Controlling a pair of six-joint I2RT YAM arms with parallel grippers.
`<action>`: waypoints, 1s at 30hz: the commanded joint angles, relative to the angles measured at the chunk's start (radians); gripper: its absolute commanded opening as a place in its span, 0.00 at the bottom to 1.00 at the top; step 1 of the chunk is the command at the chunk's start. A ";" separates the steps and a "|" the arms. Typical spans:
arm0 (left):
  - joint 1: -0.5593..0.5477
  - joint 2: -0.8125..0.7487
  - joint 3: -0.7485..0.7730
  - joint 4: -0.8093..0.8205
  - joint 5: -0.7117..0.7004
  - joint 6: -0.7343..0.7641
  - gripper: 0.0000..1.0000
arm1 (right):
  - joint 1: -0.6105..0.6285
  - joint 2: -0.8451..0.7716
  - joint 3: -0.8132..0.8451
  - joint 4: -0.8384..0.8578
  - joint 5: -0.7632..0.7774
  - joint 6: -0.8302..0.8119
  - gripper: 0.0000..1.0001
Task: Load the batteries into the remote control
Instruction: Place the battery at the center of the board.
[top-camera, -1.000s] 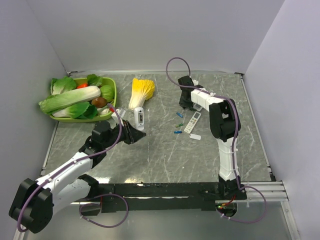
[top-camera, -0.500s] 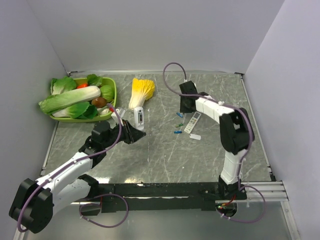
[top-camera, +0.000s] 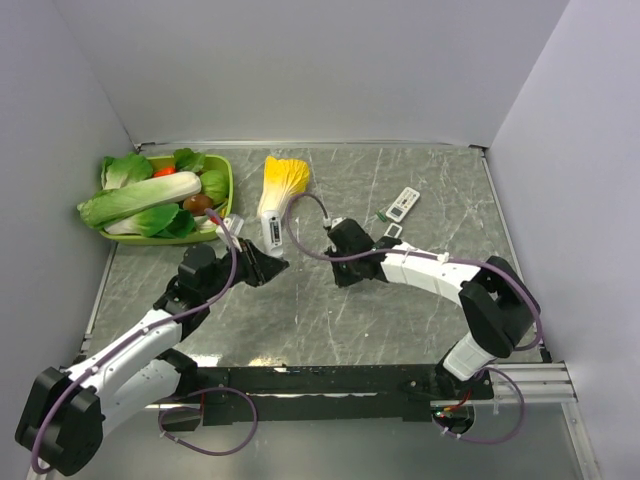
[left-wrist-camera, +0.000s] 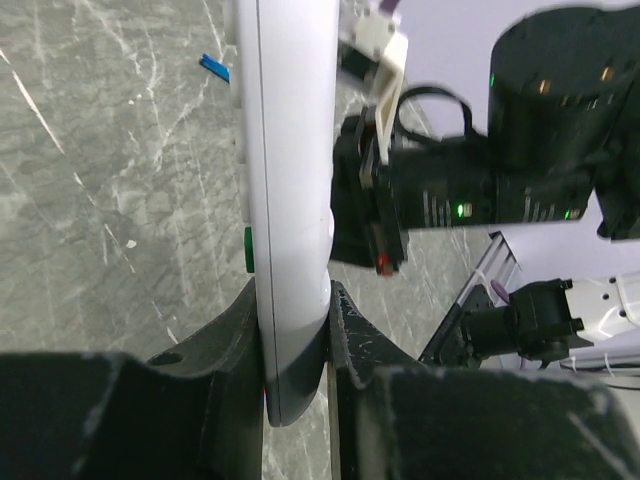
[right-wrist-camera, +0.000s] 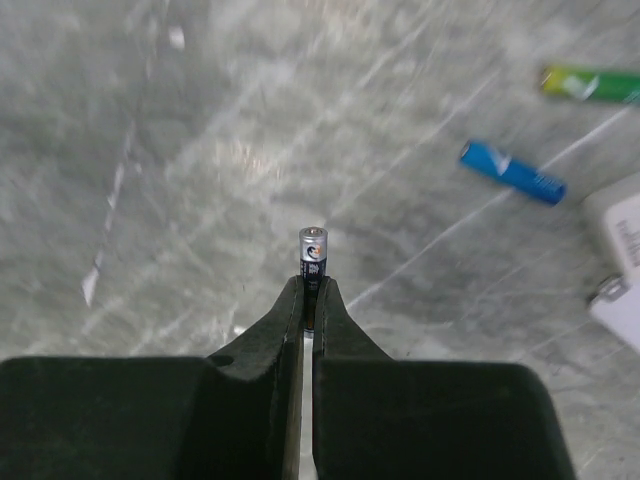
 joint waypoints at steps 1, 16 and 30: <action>0.006 -0.049 -0.006 0.040 -0.045 -0.002 0.01 | 0.031 0.023 -0.005 0.028 0.017 0.017 0.00; 0.008 -0.082 -0.015 0.018 -0.062 -0.007 0.01 | 0.061 0.125 -0.015 -0.058 0.104 0.171 0.15; 0.008 -0.088 -0.017 0.015 -0.065 -0.005 0.01 | 0.065 0.080 -0.027 -0.120 0.029 0.166 0.34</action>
